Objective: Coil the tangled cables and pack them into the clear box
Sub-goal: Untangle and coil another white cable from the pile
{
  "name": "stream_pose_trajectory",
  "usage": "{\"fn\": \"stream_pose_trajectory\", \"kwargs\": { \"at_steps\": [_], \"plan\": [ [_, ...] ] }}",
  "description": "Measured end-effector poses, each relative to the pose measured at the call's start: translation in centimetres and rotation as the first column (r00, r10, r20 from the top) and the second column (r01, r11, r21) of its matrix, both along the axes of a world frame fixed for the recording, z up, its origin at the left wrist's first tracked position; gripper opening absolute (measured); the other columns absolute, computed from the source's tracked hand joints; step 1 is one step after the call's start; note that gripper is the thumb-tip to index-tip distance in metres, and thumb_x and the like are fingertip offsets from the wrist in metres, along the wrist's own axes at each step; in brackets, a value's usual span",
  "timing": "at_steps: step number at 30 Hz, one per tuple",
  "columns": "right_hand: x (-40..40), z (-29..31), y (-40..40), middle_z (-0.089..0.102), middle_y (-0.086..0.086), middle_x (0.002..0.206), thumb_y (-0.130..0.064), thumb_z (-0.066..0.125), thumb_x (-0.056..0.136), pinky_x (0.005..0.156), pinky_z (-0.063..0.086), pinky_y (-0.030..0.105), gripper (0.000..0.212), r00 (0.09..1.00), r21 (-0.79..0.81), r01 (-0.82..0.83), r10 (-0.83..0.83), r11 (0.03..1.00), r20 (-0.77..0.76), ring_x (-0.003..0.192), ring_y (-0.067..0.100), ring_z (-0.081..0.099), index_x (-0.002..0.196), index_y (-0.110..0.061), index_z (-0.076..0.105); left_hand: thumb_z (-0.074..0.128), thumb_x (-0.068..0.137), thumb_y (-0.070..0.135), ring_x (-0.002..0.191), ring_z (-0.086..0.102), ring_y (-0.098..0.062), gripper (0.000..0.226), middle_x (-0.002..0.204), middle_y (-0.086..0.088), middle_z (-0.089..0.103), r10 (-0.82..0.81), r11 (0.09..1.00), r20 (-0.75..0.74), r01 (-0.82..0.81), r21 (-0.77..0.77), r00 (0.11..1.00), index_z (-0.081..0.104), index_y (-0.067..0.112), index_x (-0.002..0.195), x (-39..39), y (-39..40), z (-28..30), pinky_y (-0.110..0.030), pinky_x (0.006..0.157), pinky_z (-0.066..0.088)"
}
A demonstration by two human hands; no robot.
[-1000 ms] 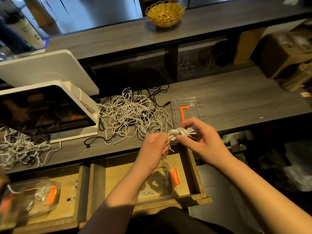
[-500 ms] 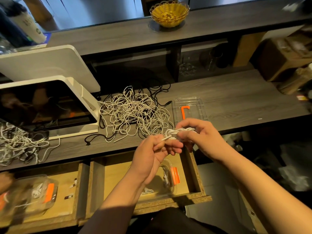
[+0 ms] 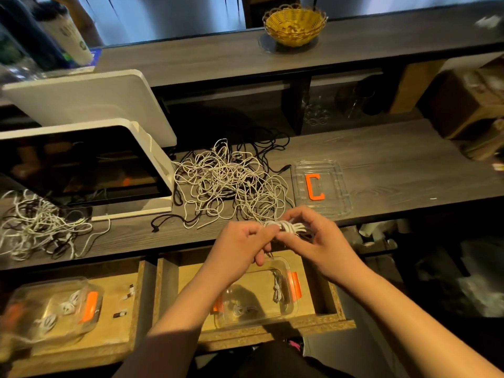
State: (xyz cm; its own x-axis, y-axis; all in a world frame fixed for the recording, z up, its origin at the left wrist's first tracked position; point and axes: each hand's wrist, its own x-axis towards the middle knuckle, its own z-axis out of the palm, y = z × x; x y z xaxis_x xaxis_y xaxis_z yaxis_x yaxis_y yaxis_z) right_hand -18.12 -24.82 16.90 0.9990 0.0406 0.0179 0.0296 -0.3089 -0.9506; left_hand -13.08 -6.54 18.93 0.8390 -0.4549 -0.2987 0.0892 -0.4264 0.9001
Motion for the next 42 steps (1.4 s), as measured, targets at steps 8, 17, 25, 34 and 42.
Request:
{"fn": "stream_pose_trajectory", "kwargs": {
  "at_steps": [8,17,25,34,42],
  "plan": [
    [1.1,0.0,1.7,0.067,-0.004,0.092,-0.025,0.071,0.09,0.058,0.052,0.03,0.02,0.994,0.153,-0.045,0.06,0.987,-0.091,0.071,0.008,0.063,0.106,-0.016,0.064,0.047,0.103,0.015,0.065,0.063,-0.014,0.029,0.077,-0.012,0.075,-0.064,0.967,-0.191,0.014,-0.254,0.98,0.063,0.012,0.079,0.8,2.4,-0.6,-0.026,0.071,0.051],
    [2.6,-0.4,3.4,0.049,0.007,0.064,-0.03,0.066,0.088,0.044,0.038,0.018,0.03,0.874,0.756,0.105,0.303,0.646,-0.38,0.046,0.009,0.042,0.103,-0.005,0.062,0.047,0.093,0.019,0.075,0.066,-0.019,0.031,0.092,-0.025,0.074,-0.11,0.764,-0.441,-0.208,-0.611,0.891,0.059,-0.007,0.103,0.2,3.6,-1.2,-0.026,0.074,0.053],
    [1.0,-3.4,4.3,0.052,0.004,0.063,-0.025,0.058,0.094,0.054,0.042,0.024,0.033,0.867,0.576,0.192,0.138,0.795,-0.479,0.053,0.014,0.046,0.114,0.002,0.06,0.058,0.098,0.013,0.06,0.058,-0.015,0.029,0.064,-0.011,0.068,0.078,0.976,-0.195,-0.115,-0.186,0.978,0.061,0.0,0.072,1.5,4.8,-4.9,-0.029,0.066,0.048],
    [-0.6,-8.2,5.1,0.061,0.011,0.078,-0.035,0.073,0.081,0.055,0.047,0.023,0.042,0.82,0.395,0.322,-0.045,0.86,-0.571,0.058,0.015,0.053,0.11,-0.005,0.068,0.074,0.09,0.024,0.08,0.073,-0.017,0.012,0.089,-0.002,0.074,-0.029,0.999,-0.25,0.022,-0.033,0.968,0.072,0.025,0.102,1.5,4.6,-10.1,-0.033,0.077,0.058],
    [-2.0,-13.4,5.1,0.072,0.009,0.096,-0.028,0.077,0.083,0.075,0.057,0.028,0.029,0.713,0.113,0.522,-0.36,0.845,-0.602,0.084,0.019,0.068,0.105,-0.012,0.069,0.072,0.09,0.017,0.076,0.073,-0.013,0.013,0.091,-0.001,0.072,0.001,0.999,-0.257,0.012,0.052,0.966,0.069,0.029,0.094,0.0,2.9,-15.5,-0.04,0.082,0.061]
  ]
}}
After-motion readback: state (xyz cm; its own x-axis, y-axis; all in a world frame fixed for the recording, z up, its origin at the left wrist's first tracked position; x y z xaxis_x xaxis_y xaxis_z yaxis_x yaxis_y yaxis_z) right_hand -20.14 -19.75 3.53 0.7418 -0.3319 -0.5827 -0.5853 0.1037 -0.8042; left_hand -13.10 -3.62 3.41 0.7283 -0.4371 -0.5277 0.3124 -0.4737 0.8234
